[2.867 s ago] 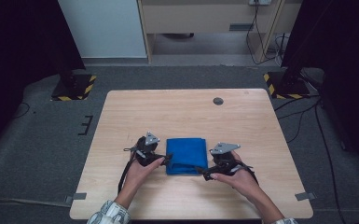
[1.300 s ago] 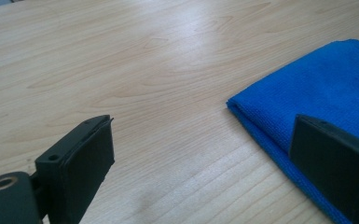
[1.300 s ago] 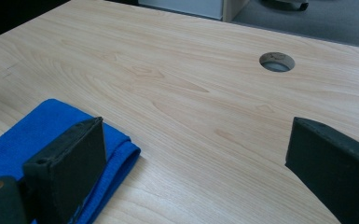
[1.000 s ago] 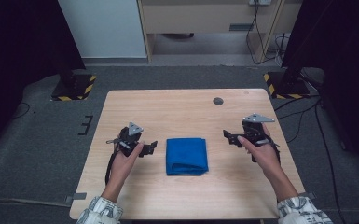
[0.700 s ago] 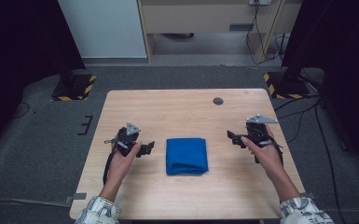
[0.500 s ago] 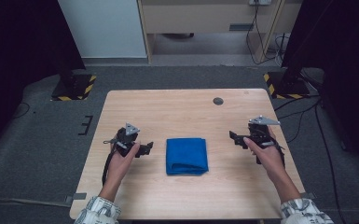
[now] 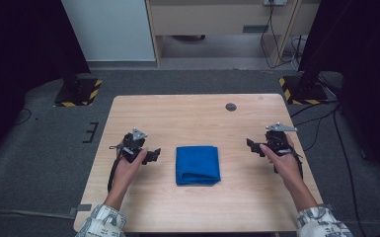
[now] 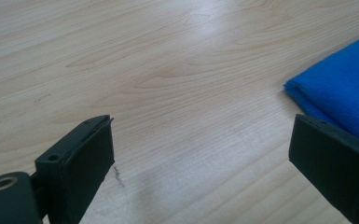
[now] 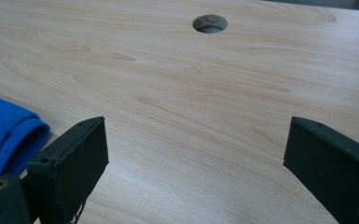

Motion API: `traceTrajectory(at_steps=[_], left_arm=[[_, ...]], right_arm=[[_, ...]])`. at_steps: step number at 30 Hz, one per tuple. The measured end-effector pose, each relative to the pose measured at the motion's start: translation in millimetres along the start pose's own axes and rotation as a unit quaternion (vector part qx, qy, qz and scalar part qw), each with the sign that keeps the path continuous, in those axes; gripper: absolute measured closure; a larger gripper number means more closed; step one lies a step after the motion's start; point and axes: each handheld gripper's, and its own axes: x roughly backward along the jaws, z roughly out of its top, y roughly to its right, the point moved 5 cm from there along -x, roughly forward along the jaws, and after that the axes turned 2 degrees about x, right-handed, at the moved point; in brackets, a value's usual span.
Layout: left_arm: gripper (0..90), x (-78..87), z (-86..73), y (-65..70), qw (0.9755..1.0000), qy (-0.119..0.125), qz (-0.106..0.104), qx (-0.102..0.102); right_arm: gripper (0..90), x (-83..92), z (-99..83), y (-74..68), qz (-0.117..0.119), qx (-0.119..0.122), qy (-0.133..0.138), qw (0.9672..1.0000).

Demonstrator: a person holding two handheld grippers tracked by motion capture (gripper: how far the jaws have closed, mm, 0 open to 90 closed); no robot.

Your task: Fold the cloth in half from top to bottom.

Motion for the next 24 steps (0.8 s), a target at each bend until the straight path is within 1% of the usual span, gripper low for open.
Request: traceTrajectory(at_steps=[3, 6, 9, 10, 12, 17, 20, 24], left_arm=[[5.9, -10.6, -0.9, -10.5, 0.9998, -0.019, 0.009, 0.000], [6.0, -19.5, -2.0, -19.5, 0.9995, -0.029, 0.011, 0.008], [6.0, -24.9, -3.0, -26.5, 0.9992, -0.035, 0.018, 0.010], [5.9, -26.5, -3.6, -28.1, 0.9991, -0.037, 0.020, 0.008], [5.9, -29.9, -5.2, -30.5, 0.9988, -0.042, 0.023, 0.008], [5.6, -35.5, -8.9, -34.1, 0.9984, -0.050, 0.027, 0.008], [5.3, -37.8, -9.3, -32.6, 0.9984, -0.051, 0.024, 0.012], [5.0, -39.9, -9.2, -29.8, 0.9984, -0.051, 0.021, 0.009]], right_arm=[[6.7, -10.4, -1.4, 6.8, -0.007, -0.003, -0.015, 0.9999], [7.0, -22.8, -5.4, 14.4, -0.014, -0.016, -0.034, 0.9992], [7.9, -33.3, -9.3, 21.3, -0.022, -0.029, -0.045, 0.9983], [8.1, -36.2, -10.4, 23.5, -0.027, -0.032, -0.044, 0.9982], [8.2, -41.0, -13.1, 26.6, -0.032, -0.042, -0.050, 0.9974], [8.1, -48.3, -18.3, 29.9, -0.040, -0.050, -0.059, 0.9962], [7.7, -51.0, -20.8, 30.2, -0.044, -0.050, -0.065, 0.9957], [6.9, -54.3, -23.1, 27.9, -0.050, -0.046, -0.072, 0.9951]])
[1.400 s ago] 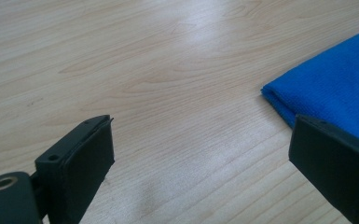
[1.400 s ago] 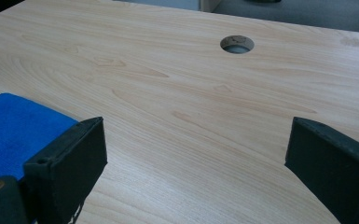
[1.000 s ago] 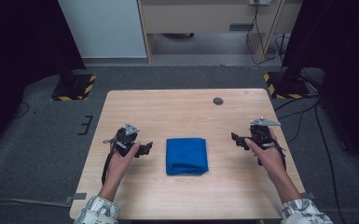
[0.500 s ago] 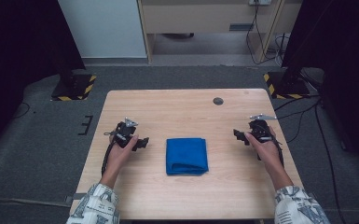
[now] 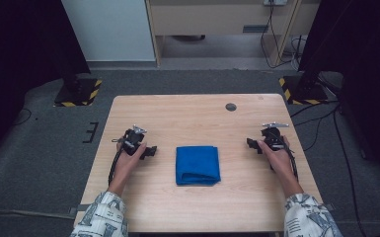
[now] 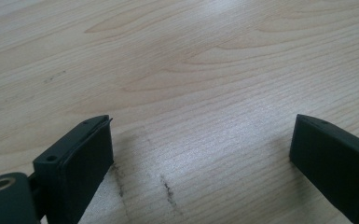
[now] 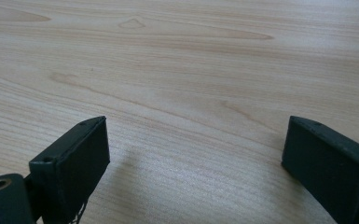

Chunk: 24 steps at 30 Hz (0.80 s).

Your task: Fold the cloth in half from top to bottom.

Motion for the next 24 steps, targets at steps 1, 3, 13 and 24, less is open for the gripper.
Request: traceTrajectory(at_steps=[1, 3, 13, 24], left_arm=[[4.6, -0.5, 0.1, 0.7, 1.0000, 0.000, -0.002, 0.000], [3.9, -1.1, 0.2, 1.3, 1.0000, 0.001, -0.003, 0.002], [1.1, -1.7, -7.4, 6.9, 0.9992, 0.033, -0.008, 0.020], [0.7, 4.2, -14.0, 13.6, 0.9992, 0.033, -0.010, 0.018]], right_arm=[[6.9, -0.5, -0.1, -0.8, -0.002, 0.005, 0.000, 1.0000], [6.9, -1.2, 0.3, -2.1, -0.003, 0.005, 0.002, 1.0000], [6.1, -1.2, -5.2, -13.3, -0.023, 0.039, 0.000, 0.9990], [6.2, 25.9, -31.3, -16.4, -0.018, 0.043, -0.001, 0.9989]])
